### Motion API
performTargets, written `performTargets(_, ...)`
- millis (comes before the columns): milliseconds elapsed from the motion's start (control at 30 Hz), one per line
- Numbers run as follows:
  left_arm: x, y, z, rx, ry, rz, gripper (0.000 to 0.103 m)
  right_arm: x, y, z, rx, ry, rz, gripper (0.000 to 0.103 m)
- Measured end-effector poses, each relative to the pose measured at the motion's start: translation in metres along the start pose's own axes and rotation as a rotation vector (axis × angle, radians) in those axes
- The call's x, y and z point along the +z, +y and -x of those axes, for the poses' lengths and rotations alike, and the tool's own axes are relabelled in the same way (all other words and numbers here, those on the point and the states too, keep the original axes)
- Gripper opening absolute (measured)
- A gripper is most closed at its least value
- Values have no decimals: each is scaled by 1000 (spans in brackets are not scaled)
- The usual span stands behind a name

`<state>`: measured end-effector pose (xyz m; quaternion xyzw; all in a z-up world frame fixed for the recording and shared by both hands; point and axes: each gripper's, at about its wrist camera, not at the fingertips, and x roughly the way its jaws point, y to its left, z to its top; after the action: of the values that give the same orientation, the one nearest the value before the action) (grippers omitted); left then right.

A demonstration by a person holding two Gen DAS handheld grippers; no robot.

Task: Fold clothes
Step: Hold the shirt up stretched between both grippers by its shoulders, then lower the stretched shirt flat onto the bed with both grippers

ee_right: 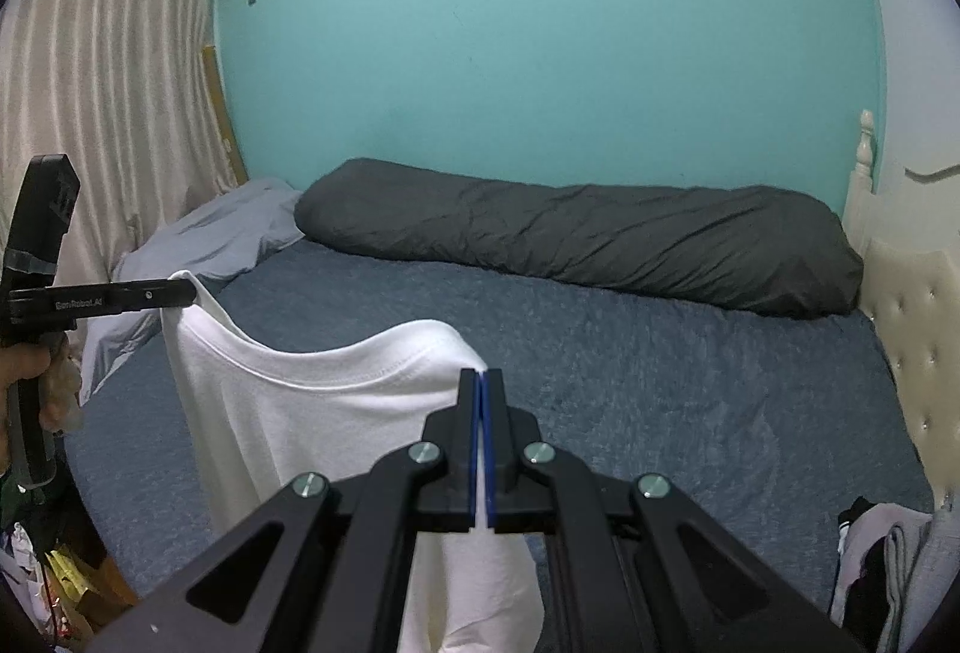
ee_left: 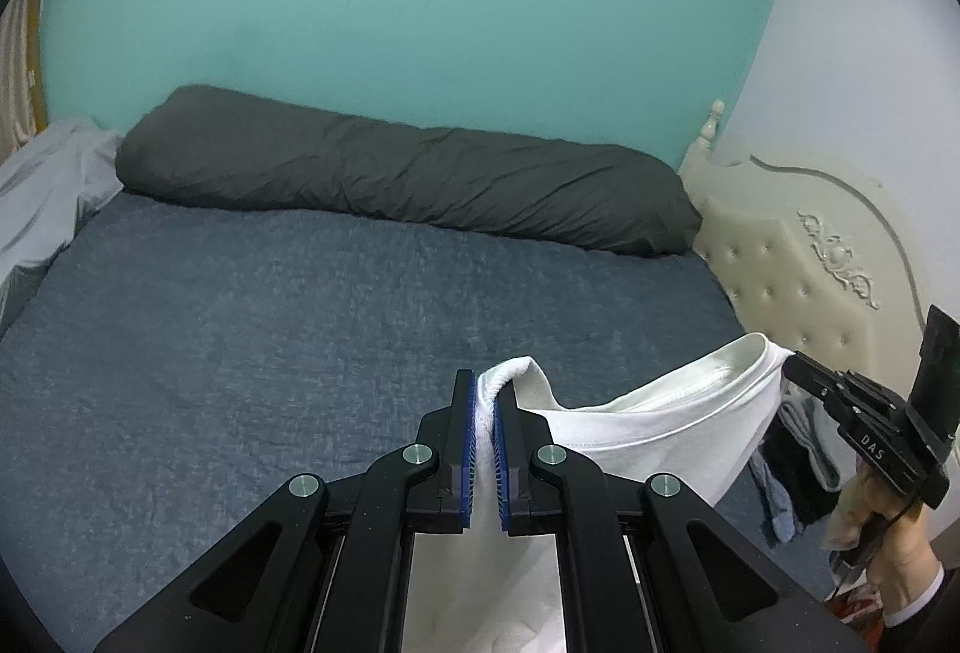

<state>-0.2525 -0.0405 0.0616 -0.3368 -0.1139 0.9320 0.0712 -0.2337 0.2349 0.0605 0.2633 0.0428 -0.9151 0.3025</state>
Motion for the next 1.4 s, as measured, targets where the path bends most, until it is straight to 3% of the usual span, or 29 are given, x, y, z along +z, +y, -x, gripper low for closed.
performTargets(400, 5, 34, -127, 25, 97, 44, 5, -17, -42, -120, -23, 93, -48, 1)
performTargets(833, -27, 93, -290, 74, 220, 129, 5, -69, -80, -267, -37, 226, -106, 1)
performTargets(1400, -68, 134, -427, 83, 364, 211, 7, -149, -110, -397, -69, 381, -156, 1)
